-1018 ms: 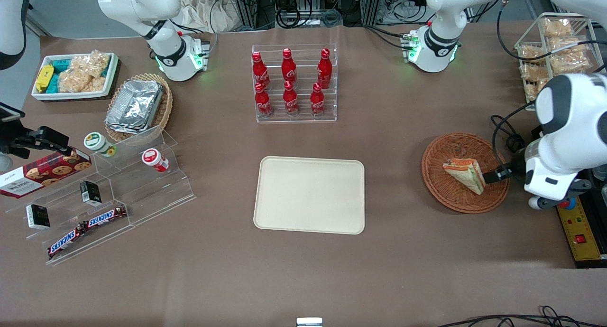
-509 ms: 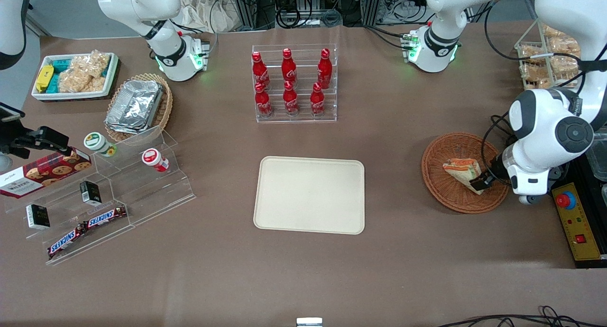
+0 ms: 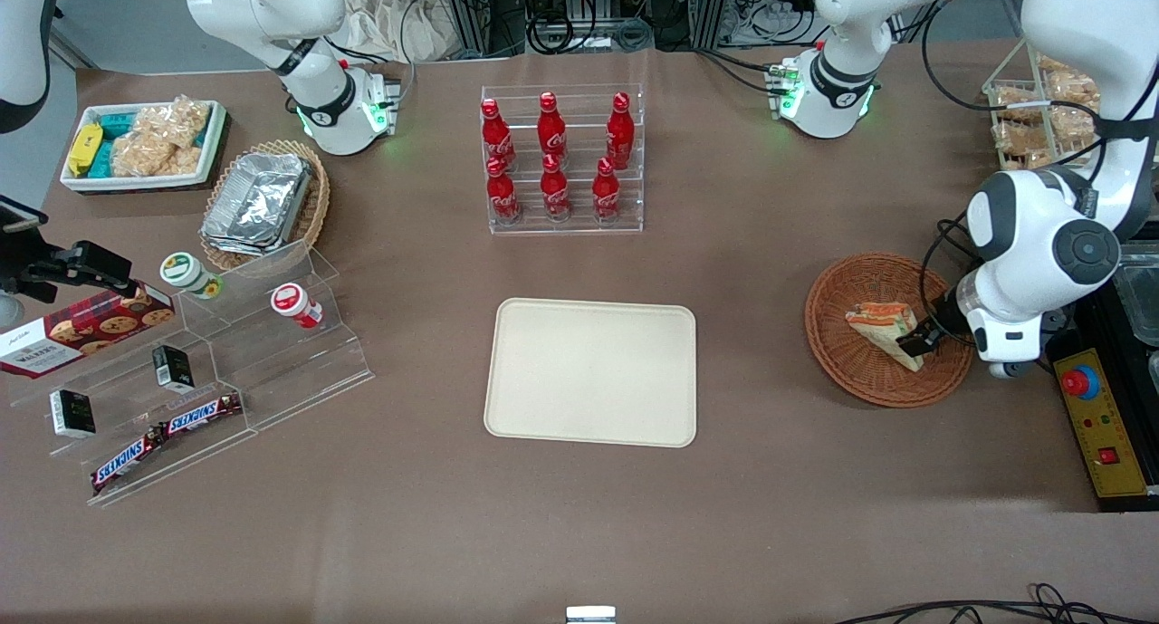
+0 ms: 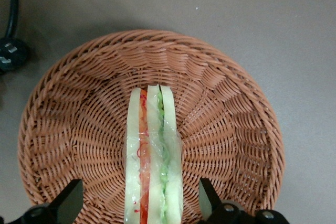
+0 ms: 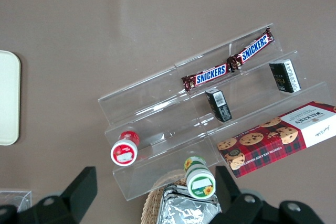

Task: Place sandwich from basket to tray
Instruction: 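Lower the open left gripper around the sandwich and close it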

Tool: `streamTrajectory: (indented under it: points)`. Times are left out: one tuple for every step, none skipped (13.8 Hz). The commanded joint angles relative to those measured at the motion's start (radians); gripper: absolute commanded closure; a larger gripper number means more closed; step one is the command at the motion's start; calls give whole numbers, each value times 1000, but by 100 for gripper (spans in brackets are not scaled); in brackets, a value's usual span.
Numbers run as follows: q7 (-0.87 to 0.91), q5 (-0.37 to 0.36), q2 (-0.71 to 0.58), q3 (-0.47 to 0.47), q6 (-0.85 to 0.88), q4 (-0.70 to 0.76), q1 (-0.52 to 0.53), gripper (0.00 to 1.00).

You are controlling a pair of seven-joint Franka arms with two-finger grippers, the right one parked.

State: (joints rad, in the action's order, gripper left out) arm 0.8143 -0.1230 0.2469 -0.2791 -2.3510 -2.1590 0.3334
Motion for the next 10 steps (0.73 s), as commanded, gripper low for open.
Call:
streamTrajectory:
  points:
    - [43,3,-11,-9,-34,-38,9,1]
    - [45,3,-6,-9,-36,-38,9,1]
    - [45,6,-5,-9,-40,-38,9,1]
    - [45,12,-5,-9,-40,-39,9,1]
    - [45,14,-3,-9,-40,-42,9,1]
    - [45,20,2,-9,-42,-44,9,1]
    - [45,28,3,-9,-44,-44,9,1]
    - [45,29,5,-9,-42,-44,9,1]
    - [45,36,9,-9,-42,-44,9,1]
    - [45,42,17,-9,-42,-44,9,1]
